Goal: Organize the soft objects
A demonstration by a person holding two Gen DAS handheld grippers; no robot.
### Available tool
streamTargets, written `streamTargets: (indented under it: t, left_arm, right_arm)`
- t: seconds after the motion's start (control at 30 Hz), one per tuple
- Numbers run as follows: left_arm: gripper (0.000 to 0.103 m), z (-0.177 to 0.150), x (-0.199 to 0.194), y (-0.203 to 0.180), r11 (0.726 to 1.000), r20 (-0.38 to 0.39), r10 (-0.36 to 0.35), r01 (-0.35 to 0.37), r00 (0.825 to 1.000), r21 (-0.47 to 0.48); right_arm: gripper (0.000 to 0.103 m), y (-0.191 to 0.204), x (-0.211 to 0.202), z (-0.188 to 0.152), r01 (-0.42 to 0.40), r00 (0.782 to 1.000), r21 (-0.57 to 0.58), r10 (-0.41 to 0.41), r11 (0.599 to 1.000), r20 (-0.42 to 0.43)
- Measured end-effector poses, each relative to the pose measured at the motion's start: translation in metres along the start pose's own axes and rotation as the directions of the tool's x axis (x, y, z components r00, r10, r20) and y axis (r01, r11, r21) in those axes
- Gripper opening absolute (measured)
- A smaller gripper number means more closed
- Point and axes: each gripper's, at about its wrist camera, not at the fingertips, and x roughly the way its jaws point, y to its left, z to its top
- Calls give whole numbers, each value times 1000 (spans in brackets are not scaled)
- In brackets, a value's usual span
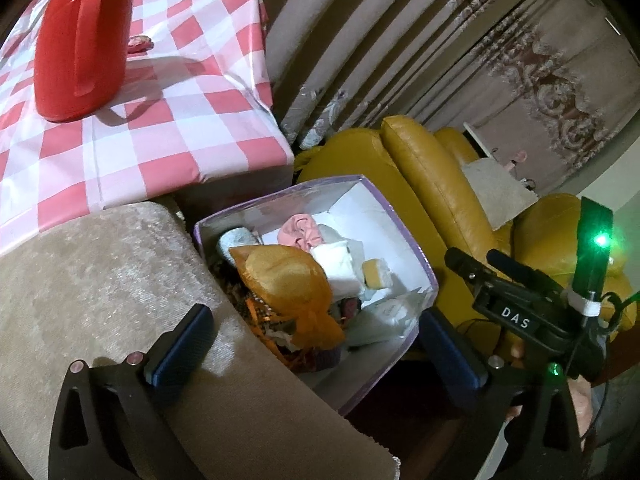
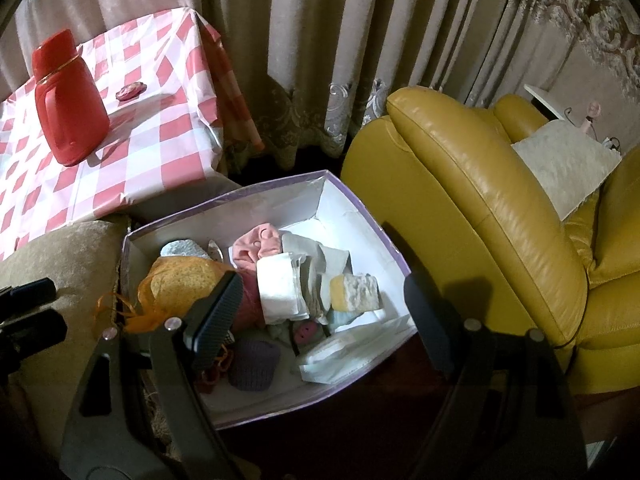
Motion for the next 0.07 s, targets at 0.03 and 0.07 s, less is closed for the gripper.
streamTargets:
  t: [0.03, 0.07]
  left_arm:
    - [103, 0, 0, -1, 1000, -1, -1, 1, 1000, 4]
    - [103, 1, -2, -1, 1000, 3, -5, 5, 1000, 7]
  right_arm:
    - [84, 0, -1, 0, 0, 1000, 4, 0, 1000, -1]
    - [84, 1, -2, 0, 0, 1000, 6, 0, 1000, -2]
